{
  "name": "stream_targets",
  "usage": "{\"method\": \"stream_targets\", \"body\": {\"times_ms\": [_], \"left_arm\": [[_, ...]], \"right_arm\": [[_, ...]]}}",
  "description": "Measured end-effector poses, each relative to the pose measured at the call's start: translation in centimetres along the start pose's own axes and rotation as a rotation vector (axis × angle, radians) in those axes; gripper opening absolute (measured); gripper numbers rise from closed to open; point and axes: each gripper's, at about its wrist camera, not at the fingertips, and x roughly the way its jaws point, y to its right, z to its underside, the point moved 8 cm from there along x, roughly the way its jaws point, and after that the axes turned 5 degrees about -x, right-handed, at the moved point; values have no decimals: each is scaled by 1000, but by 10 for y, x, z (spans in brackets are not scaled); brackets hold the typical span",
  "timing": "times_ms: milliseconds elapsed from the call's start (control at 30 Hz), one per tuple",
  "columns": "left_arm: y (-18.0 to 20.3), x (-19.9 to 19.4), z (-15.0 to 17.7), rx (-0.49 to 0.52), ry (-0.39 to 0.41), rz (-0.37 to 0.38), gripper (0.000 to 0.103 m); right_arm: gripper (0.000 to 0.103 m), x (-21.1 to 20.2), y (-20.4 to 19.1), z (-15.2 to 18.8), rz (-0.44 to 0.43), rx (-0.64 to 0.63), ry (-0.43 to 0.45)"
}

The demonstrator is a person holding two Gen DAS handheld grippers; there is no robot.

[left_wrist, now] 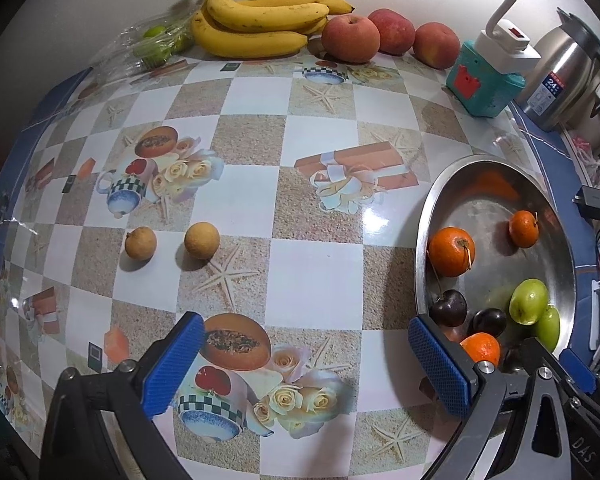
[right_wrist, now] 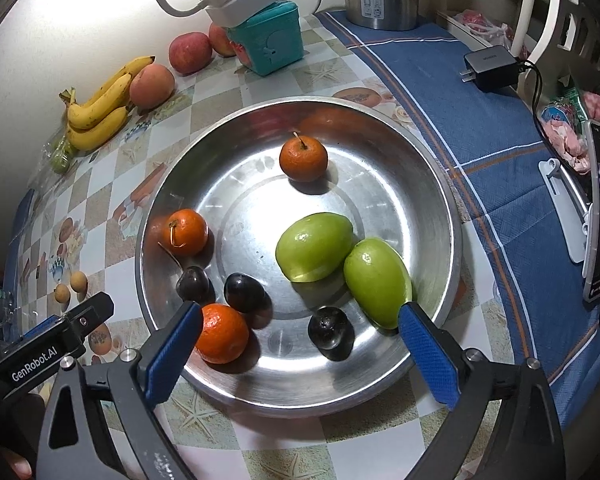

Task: Organize fruits
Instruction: 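Withdraw both tools from the tray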

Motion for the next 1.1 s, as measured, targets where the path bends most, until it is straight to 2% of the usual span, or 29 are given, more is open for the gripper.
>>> {"method": "stream_targets", "body": {"times_ms": [333, 533, 867, 1100], "left_arm": [[6, -3, 1, 51, 4, 3, 103], [-12, -12, -10, 20, 34, -2, 103], [-80, -30, -37, -89, 101, -56, 103], [-137, -27, -42, -216, 86, -60, 103]], "right_arm": [[98, -1, -8, -1, -2, -30, 6], [98, -5, -20, -3, -30, -50, 24], [98, -5, -53, -1, -76, -94, 33], [98, -5, -83, 3, -113, -142, 34]]}}
